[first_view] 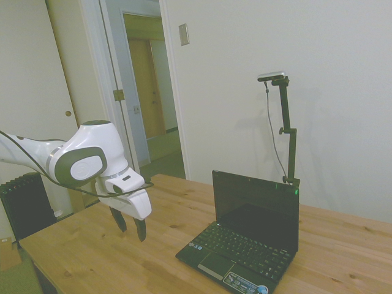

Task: Close the laptop

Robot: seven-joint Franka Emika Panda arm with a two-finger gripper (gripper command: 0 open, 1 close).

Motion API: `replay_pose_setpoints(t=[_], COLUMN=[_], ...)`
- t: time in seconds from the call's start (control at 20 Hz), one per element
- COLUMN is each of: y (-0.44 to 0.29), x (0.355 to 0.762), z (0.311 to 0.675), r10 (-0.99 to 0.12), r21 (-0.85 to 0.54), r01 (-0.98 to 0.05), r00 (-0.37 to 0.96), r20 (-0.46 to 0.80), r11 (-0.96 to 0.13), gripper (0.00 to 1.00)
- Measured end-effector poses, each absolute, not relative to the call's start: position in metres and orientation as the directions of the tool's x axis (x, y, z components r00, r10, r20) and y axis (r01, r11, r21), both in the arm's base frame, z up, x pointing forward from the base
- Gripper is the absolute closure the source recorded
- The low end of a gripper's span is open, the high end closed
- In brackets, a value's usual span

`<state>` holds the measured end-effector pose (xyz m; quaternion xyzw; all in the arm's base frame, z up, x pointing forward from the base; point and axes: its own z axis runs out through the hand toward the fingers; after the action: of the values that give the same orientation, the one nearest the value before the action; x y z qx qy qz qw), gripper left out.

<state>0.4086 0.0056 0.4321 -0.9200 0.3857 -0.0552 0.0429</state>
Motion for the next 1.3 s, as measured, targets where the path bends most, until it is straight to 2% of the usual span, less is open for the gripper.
replay_pose_setpoints(t=[0.3,0.65,1.0,1.3], y=[-0.012,-0.024,-0.068,-0.115], x=[0.420,0.460,0.511,0.559], z=[0.444,0.509,0.577,0.616], r10=[-0.733,-0.750,-0.769,-0.796], r21=[-0.096,-0.138,-0.151,-0.160], r01=[-0.727,-0.740,-0.766,-0.799], r00=[0.668,0.626,0.573,0.513], r20=[0.127,0.214,0.281,0.322], r11=[-0.680,-0.658,-0.625,-0.580], gripper=[0.00,0.00,0.00,0.00])
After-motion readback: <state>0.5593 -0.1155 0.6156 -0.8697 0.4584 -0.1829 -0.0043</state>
